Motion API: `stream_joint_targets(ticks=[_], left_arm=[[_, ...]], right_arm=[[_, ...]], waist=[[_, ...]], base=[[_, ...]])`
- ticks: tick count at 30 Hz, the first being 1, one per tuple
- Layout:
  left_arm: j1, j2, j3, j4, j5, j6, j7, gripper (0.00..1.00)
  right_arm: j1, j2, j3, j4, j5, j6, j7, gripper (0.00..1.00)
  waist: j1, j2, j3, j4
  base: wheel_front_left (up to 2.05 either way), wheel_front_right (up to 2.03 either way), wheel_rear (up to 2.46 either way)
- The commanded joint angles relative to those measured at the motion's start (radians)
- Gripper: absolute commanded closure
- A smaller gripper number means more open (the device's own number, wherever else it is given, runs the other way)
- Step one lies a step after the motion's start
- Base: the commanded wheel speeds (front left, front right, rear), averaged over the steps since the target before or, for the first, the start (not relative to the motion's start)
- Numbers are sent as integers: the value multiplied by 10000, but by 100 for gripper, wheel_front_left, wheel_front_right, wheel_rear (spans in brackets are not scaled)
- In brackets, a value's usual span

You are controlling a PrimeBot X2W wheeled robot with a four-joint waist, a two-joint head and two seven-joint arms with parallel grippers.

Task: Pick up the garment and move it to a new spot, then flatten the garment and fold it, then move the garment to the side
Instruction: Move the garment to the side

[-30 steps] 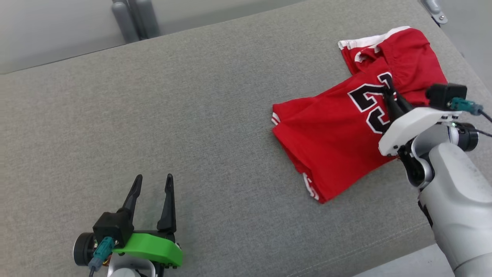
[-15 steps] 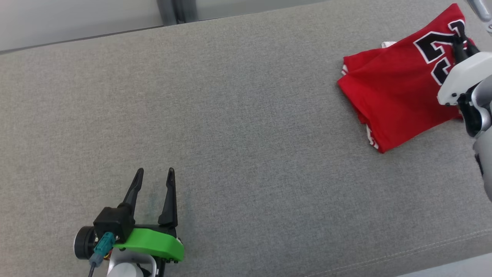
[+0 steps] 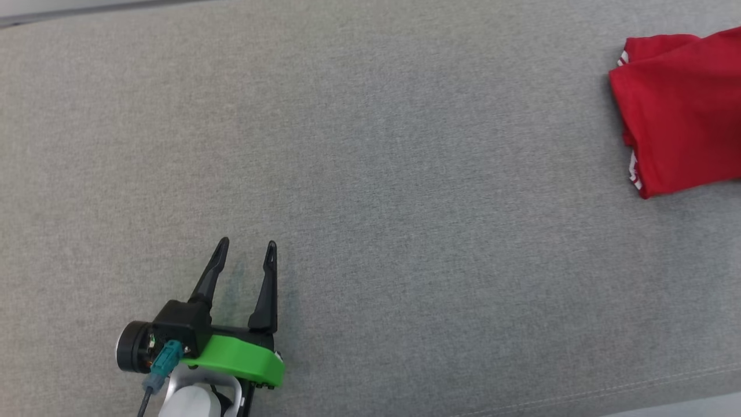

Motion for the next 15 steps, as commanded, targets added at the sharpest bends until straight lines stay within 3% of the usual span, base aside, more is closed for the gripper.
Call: stream_joint_targets(ticks=[1,11,12,13,14,15], left_arm=[[-250,120,-11,-107,66,-45,64,0],[-332,340,-174,-576,221,79,370,0],[-318,360,-176,-622,226,89,388,0],[-312,372,-183,-647,227,92,373,0],[-302,389,-189,-680,231,104,383,0],[-300,401,-191,-696,232,113,398,0]], right_arm=[[-247,-265,-97,144,-223,-10,-78,100],[-495,-1110,-1536,1041,-1672,-12,-530,100],[-496,-1147,-1722,1089,-1863,-12,-593,79],[-507,-1121,-1861,1117,-2011,-12,-636,45],[-525,-1106,-2113,1086,-2166,-12,-817,0],[-504,-1069,-2252,1061,-2323,-12,-896,0]], waist=[[0,0,303,263],[0,0,941,745],[0,0,992,762],[0,0,1019,769],[0,0,1047,770],[0,0,1066,768]], base=[[0,0,0],[0,0,0],[0,0,0],[0,0,0],[0,0,0],[0,0,0]])
